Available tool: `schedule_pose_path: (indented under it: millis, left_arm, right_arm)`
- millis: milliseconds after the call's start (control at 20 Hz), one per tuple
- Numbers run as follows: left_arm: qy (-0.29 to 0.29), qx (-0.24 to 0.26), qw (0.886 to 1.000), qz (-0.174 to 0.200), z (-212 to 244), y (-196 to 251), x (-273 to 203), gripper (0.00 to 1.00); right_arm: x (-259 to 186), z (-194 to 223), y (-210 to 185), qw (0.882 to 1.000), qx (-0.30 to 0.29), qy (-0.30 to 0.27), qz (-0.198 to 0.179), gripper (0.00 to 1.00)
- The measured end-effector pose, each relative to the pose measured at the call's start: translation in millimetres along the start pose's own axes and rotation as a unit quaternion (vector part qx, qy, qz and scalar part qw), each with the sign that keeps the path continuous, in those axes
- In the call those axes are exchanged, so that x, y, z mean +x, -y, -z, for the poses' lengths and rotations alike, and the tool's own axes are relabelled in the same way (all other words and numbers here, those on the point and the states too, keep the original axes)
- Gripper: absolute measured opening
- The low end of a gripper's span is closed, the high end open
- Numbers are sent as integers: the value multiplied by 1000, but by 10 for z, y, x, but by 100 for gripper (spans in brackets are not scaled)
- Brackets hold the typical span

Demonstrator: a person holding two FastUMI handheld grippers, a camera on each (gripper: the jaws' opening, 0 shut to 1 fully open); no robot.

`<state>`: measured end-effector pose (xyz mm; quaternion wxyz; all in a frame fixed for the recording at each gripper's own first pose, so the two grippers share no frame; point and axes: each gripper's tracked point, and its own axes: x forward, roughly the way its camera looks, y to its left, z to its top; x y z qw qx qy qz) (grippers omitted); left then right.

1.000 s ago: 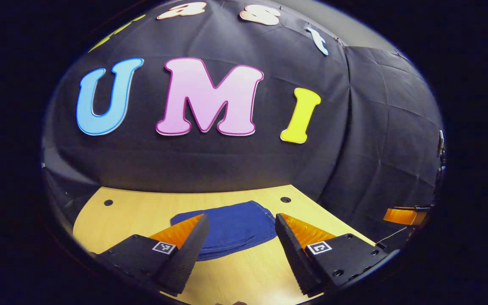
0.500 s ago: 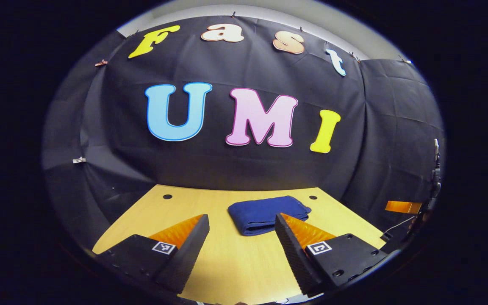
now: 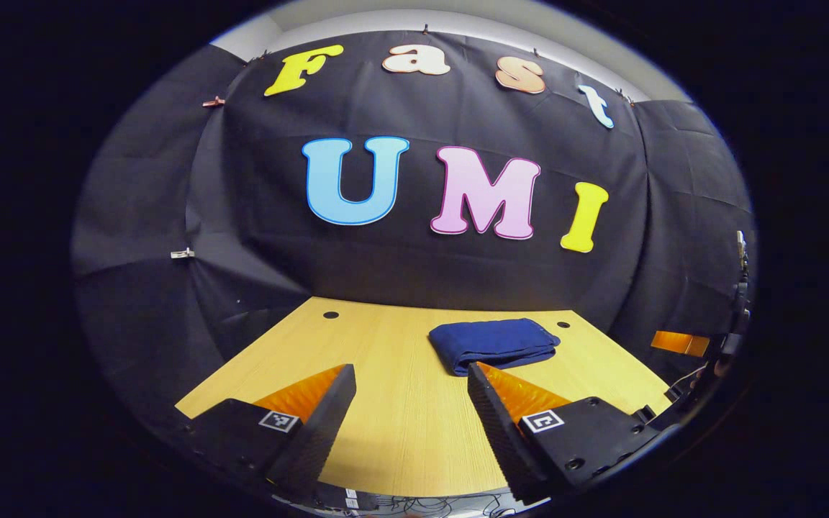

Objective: Grasp the waist and the cuffs of the jeans and fold them to make the two legs overlap; first hold the waist and fold one-third of the jeans toward the cuffs, then hold the cuffs and fold the remaining one-third in the same direction to finish folding.

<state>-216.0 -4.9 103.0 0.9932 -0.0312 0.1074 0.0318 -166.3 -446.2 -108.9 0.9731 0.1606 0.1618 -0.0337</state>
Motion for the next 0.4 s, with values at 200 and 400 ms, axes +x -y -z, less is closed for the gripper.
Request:
schedule_pose_path:
  millis: [200, 400]
  left_arm:
    - [-2, 0, 1000, -5, -16, 159, 139, 97]
    - [-1, -1, 1000, -2, -39, 387, 238, 97]
  right_arm:
    - [133, -51, -71, 998, -49, -9, -33, 98]
    - [258, -187, -108, 996, -69, -3, -56, 98]
